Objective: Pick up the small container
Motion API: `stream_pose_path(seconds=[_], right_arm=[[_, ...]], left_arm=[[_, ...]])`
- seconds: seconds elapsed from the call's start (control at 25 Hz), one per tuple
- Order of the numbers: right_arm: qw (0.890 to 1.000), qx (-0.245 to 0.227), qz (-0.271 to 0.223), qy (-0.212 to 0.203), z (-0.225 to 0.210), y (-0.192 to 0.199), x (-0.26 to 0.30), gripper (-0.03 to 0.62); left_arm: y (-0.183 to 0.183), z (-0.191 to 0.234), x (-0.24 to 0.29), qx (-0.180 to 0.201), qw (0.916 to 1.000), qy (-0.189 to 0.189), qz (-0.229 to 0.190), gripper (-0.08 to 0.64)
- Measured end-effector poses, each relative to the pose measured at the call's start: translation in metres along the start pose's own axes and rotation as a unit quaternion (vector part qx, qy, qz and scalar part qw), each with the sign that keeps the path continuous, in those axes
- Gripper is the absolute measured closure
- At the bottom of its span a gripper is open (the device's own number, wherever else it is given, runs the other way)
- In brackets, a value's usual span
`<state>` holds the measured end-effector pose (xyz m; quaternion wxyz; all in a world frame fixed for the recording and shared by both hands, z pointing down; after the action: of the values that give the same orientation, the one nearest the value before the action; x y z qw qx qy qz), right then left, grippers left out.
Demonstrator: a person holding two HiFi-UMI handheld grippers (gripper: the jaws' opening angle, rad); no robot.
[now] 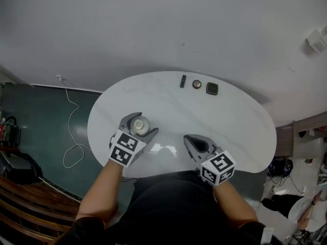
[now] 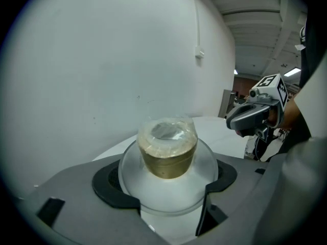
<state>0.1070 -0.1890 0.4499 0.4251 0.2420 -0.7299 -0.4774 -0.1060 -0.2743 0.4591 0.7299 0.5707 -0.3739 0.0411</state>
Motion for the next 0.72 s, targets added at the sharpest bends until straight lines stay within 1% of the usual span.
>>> stream_pose_path(seconds=[0.16, 0.36, 0.56, 0.72], right_arm=[[1.000, 0.000, -0.010, 0.005, 0.003, -0.004, 0.001, 0.597], [1.000, -0.009, -0.020, 0.011, 0.004, -0.011, -0.001, 0.597], [0.999, -0.016, -0.025, 0.019, 0.008, -0.013, -0.002, 0.597], [0.999, -0.018, -0.027, 0.020, 0.010, -0.014, -0.002, 0.597]], left_arm=[[-0.009, -0.011, -0.017, 0.023, 0.9997, -0.004, -0.008, 0.210], [-0.017, -0.029, -0.035, 0.034, 0.9993, 0.004, -0.017, 0.210], [-0.019, -0.042, -0.046, 0.058, 0.9983, 0.004, -0.011, 0.210], [-0.017, -0.046, -0.050, 0.068, 0.9977, 0.004, -0.001, 0.210]])
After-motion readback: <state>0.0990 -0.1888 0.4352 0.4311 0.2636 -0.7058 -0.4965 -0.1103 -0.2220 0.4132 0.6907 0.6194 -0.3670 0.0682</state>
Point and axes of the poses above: the fingertips, and each gripper's own axes: x forward along the fingers, z to its left, y out of its underside, the point moved 8 cm from there along -x, backward along the fingers, and after that the axes turned 9 degrees about y, right-handed, at the moved point
